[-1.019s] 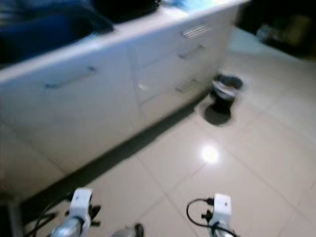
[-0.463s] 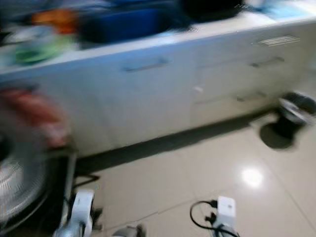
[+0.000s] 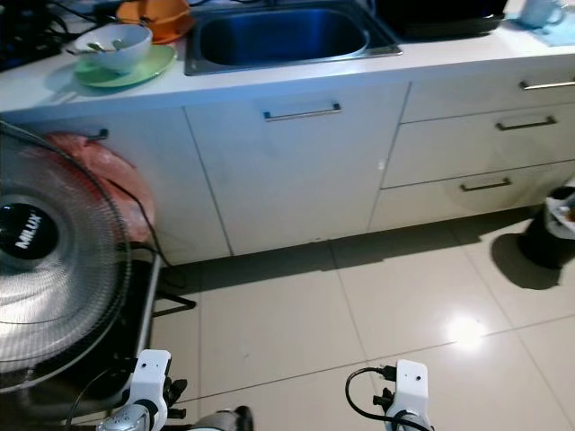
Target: Kitchen organization
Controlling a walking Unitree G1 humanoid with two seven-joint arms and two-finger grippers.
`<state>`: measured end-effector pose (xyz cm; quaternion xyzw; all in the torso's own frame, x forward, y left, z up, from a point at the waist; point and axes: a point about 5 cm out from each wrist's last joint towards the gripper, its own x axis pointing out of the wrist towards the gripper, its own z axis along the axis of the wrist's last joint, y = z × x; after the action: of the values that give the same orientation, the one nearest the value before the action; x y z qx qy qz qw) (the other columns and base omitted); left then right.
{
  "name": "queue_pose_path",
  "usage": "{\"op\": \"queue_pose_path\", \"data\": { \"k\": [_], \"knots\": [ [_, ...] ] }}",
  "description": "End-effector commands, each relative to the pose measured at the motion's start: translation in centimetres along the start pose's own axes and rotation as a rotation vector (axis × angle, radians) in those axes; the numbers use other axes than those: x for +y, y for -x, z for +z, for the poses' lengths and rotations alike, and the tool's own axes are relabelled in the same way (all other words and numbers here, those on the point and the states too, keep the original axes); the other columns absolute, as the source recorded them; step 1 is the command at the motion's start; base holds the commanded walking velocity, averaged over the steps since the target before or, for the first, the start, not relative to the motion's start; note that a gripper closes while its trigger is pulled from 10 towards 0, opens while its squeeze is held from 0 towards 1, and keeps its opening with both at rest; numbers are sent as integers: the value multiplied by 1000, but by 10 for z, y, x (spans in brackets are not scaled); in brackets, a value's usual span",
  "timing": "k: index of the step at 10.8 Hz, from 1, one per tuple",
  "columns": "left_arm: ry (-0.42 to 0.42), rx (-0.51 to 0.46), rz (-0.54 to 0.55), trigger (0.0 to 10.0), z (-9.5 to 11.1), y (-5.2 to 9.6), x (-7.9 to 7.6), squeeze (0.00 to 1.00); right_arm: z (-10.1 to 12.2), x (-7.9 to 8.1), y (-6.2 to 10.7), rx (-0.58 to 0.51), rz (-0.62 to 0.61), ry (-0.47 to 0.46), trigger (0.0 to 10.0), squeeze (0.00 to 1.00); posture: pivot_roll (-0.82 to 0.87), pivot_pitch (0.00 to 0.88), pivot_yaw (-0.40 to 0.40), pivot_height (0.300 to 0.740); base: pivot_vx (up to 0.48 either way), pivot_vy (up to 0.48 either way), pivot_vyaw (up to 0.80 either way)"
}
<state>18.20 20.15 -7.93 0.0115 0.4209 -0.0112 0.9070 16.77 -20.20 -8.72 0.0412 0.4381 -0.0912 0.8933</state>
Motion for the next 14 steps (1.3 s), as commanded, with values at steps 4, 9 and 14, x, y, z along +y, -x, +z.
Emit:
{"op": "queue_pose_path", "data": {
  "k": [4,9,14],
  "knots": [
    [10,8,17,10000,-2,0,2,0,-3,-1,1,1,-3,-22,10000,0,-24,121,25,740,121,0,0],
    [12,5,19,10000,-1,0,3,0,-3,-1,1,6,-11,-21,10000,0,-24,126,27,740,271,0,0],
    [16,2,22,10000,-1,0,2,0,-3,-1,1,7,-14,-23,10000,0,-25,133,26,740,350,0,0]
  ]
}}
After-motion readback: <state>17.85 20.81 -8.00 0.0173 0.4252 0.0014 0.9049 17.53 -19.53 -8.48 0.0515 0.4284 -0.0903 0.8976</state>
